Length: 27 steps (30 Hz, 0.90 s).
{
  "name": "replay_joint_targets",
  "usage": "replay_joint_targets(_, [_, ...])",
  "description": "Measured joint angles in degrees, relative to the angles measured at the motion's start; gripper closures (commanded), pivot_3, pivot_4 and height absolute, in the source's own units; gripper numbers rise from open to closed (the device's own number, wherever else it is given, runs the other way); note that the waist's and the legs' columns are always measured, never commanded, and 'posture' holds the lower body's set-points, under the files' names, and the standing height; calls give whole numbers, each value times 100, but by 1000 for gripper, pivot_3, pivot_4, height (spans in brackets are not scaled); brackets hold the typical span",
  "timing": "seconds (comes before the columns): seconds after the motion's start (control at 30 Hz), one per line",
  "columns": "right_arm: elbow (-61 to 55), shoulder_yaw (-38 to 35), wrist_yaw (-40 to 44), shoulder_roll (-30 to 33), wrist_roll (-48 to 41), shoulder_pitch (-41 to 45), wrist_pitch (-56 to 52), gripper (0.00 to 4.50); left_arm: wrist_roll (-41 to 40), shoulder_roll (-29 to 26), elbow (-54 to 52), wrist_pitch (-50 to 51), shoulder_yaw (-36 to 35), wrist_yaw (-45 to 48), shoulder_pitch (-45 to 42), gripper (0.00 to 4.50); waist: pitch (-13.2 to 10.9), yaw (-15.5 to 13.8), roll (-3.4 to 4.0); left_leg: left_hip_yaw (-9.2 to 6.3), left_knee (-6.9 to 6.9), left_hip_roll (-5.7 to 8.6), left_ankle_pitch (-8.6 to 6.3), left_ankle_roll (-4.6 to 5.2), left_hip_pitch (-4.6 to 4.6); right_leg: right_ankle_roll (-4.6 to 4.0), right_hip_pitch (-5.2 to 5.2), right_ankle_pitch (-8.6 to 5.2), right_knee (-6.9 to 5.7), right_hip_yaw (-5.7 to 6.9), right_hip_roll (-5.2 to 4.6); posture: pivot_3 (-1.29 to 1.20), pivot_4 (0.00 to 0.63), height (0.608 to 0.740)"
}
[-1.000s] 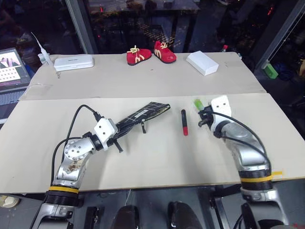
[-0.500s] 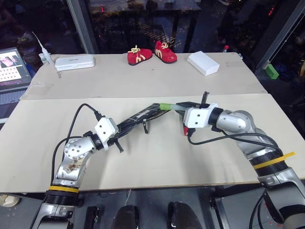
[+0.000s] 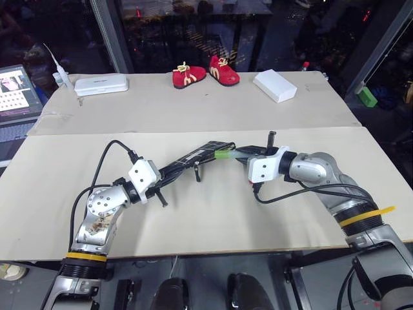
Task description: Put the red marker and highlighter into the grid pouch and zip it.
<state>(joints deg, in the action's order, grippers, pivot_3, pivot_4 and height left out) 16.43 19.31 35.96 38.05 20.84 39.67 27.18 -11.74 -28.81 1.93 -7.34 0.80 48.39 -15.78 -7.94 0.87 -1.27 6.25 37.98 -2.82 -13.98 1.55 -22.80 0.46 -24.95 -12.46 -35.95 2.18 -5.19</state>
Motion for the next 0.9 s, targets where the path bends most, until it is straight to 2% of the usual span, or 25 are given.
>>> replay_joint_targets(0.27, [398,84,-110,-125,392,298,346,4058,0,0,1,-3,2,53,-2,4500,0,-6,0,1,0,0,0,-1,0,0,0,0,-1,0,0,0,150,740])
replay_joint_targets(0.53, [1157,653,-405,-547,1178,840,894,4058,0,15,10,-2,25,149,-72,4500,0,16,0,4,0,-1,3,-6,2,-1,-1,0,-6,-2,1,0,150,740])
replay_joint_targets(0.73, [1580,749,-575,-995,1230,1221,1066,4058,0,57,9,-1,27,165,-154,4500,0,13,1,4,0,-2,6,-10,0,-1,-2,1,-5,-1,1,0,150,740])
replay_joint_targets(0.87, [1607,793,-322,-1250,974,1208,1160,4058,-1,59,9,2,21,164,-154,4500,0,13,1,4,0,-2,6,-9,0,-2,-2,1,-5,0,1,0,150,740])
replay_joint_targets(0.9, [1585,802,-245,-1273,916,1174,1169,3558,-1,60,8,3,21,164,-154,4500,0,12,1,4,0,-2,6,-9,1,-2,-1,1,-6,0,0,0,150,740])
